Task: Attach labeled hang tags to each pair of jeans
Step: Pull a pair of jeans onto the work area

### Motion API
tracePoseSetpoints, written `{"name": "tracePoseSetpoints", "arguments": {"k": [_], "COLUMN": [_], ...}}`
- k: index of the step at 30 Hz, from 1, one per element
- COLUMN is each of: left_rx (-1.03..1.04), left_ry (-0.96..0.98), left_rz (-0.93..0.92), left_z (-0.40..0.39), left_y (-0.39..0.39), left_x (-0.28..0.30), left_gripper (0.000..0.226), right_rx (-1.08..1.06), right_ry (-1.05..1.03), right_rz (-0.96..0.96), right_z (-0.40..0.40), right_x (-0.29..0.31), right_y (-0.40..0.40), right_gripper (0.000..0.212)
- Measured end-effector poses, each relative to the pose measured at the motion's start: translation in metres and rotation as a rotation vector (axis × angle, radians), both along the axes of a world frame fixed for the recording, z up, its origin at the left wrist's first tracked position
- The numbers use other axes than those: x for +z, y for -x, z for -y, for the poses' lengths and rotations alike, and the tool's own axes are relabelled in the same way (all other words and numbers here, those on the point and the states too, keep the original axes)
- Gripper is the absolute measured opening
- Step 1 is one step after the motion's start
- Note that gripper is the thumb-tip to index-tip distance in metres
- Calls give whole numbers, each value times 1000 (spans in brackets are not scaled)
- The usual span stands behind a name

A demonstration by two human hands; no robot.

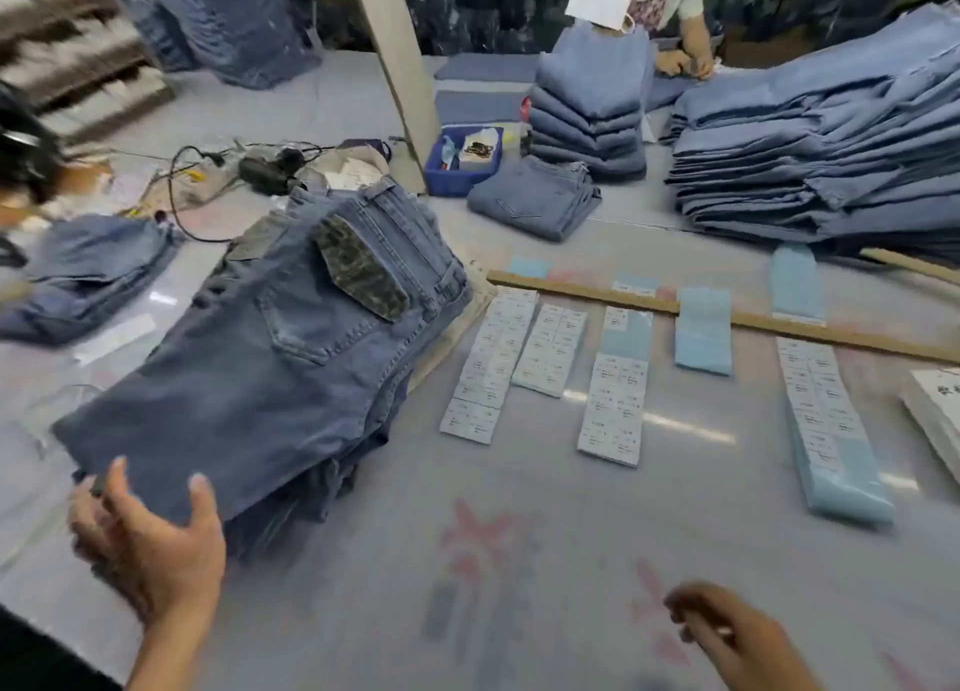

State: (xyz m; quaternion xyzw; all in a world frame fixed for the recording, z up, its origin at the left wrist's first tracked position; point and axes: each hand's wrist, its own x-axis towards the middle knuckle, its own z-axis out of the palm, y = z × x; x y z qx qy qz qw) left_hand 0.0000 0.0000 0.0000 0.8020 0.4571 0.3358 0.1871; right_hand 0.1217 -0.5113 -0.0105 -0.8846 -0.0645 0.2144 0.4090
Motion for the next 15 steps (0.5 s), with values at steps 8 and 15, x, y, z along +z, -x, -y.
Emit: {"name": "tracePoseSetpoints", "arguments": {"k": [8,15], "left_rx": [456,237], "left_ry": [532,426], "left_rz": [173,30], "left_z": [-74,-84], "left_y": [-17,-8], "left_x": [12,51], "left_gripper": [82,30], "right_rx": [366,557], "right_ry": [-172,-216], "right_rz": [86,35], "right_z": [-153,-217], "right_x": [72,81], "right_y": [-80,-97], "right_gripper": [22,19]}}
